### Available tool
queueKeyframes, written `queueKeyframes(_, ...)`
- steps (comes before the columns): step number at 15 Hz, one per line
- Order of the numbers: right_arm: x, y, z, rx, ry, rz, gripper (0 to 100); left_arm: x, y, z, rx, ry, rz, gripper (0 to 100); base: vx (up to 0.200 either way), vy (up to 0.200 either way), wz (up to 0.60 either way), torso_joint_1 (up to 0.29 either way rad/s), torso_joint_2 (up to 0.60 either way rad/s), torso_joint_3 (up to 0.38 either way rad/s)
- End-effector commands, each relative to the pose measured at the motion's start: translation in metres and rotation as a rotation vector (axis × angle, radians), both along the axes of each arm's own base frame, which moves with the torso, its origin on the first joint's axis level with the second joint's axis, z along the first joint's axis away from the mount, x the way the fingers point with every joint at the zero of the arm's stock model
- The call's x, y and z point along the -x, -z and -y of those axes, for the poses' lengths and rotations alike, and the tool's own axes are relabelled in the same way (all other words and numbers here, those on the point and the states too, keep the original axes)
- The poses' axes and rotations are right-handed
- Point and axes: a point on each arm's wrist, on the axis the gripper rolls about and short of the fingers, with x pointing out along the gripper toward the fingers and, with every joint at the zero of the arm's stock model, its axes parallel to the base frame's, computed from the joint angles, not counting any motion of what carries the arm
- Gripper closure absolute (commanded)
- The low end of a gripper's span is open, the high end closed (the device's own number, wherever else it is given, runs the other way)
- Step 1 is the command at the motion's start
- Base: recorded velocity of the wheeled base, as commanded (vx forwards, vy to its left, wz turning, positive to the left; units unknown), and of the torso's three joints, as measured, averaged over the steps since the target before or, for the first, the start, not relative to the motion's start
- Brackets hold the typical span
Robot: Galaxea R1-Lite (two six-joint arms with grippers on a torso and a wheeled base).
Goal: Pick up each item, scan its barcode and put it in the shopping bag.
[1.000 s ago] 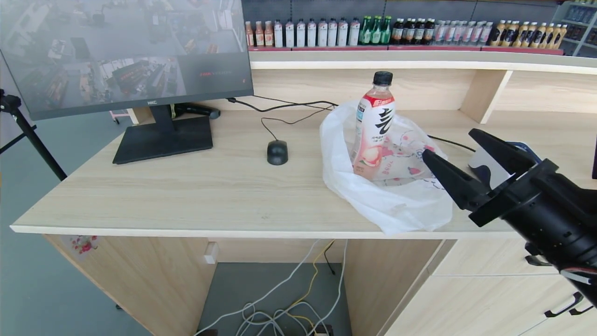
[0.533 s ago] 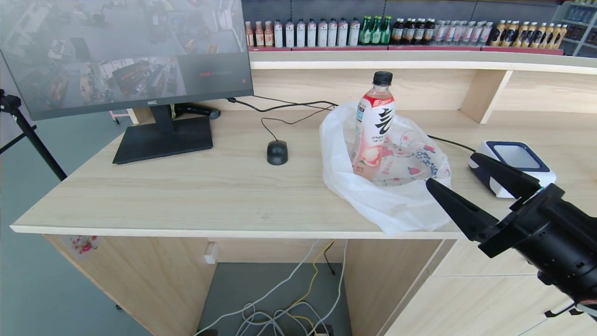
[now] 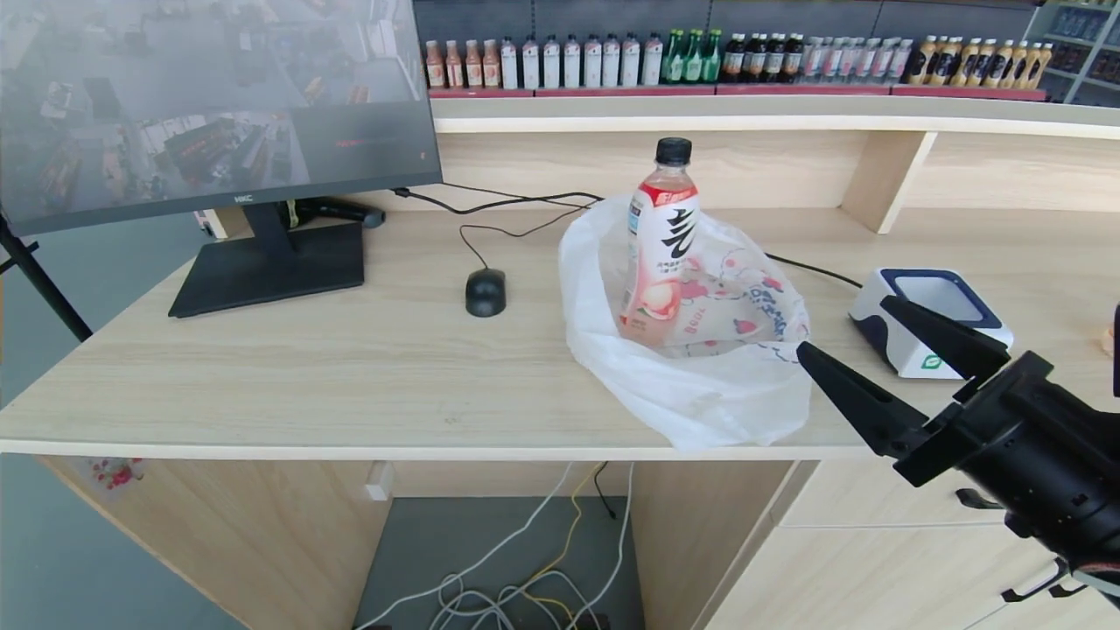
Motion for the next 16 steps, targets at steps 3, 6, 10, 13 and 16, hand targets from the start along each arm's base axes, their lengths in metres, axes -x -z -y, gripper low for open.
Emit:
queueKeyframes(3,-0.005,0.001,0.000,0.004,0.013,-0.006,0,0.000,0.000,0.000,0.001,-0.001,0.000,0,0.000,-0.200,0.00,-0.001,0.00,-0.001)
queueKeyframes(6,-0.008,0.002,0.006,0.006,0.048,-0.010,0,0.000,0.000,0.000,0.002,-0.001,0.000,0,0.000,-0.200,0.00,-0.002,0.00,0.002)
queueKeyframes(10,-0.005,0.005,0.009,0.013,0.055,-0.019,0,0.000,0.000,0.000,0.001,0.000,0.000,0,0.000,-0.200,0.00,0.001,0.00,0.001)
queueKeyframes(13,-0.005,0.007,0.011,0.017,0.067,-0.027,0,0.000,0.000,0.000,0.002,-0.001,0.000,0,0.000,-0.200,0.00,0.004,0.00,0.001)
queueKeyframes(16,-0.003,0.011,0.013,0.025,0.067,-0.043,0,0.000,0.000,0.000,0.001,0.000,0.000,0,0.000,-0.200,0.00,0.004,0.00,0.004)
